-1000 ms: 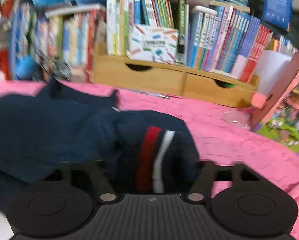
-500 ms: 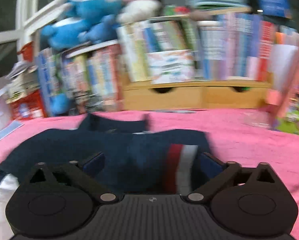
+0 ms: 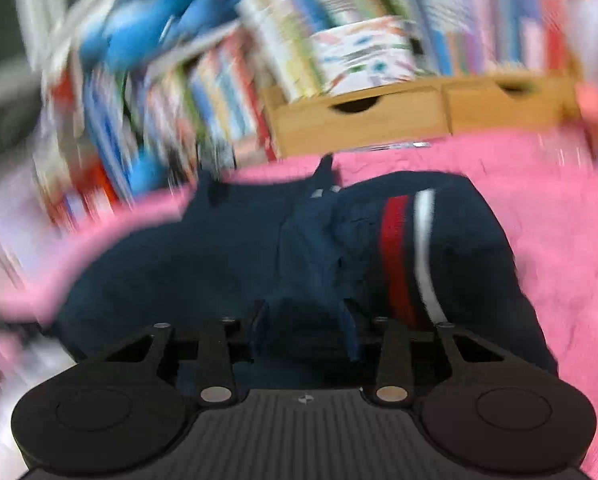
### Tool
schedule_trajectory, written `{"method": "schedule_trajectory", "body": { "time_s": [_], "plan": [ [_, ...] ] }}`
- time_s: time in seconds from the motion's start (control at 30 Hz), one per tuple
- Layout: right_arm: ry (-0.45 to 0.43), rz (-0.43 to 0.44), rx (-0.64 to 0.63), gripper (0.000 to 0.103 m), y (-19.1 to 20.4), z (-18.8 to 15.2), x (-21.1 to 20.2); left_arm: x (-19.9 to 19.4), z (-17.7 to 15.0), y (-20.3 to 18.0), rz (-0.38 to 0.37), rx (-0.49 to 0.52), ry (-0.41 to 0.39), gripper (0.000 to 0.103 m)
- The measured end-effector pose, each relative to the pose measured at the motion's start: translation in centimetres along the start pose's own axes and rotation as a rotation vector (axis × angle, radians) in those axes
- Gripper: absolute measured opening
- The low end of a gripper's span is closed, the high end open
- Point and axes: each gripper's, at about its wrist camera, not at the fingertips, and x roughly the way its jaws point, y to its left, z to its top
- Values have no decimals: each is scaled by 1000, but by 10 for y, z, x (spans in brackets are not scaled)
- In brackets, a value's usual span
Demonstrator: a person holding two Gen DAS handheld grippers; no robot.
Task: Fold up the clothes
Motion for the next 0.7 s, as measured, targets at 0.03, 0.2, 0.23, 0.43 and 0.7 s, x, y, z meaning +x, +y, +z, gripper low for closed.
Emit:
{"method": "schedule_trajectory", "body": {
  "time_s": [0.03, 0.2, 0.23, 0.43, 0.7],
  "plan": [
    [-22, -3, -8, 51, 2, 3, -4, -8, 4, 6, -23, -35, -12, 102],
    [-57, -157, -258, 71, 44, 18, 5, -33, 50, -24, -84, 34, -148, 103],
    [-50, -179, -290, 70, 53, 21, 15, -30, 59, -38, -95, 68, -163, 103],
    [18, -286, -348, 67, 75, 25, 74, 2, 75, -77, -121, 118, -122, 103],
    [60, -175, -232, 76, 55, 23, 62, 29, 70, -83, -126, 83, -19, 103]
  ]
}}
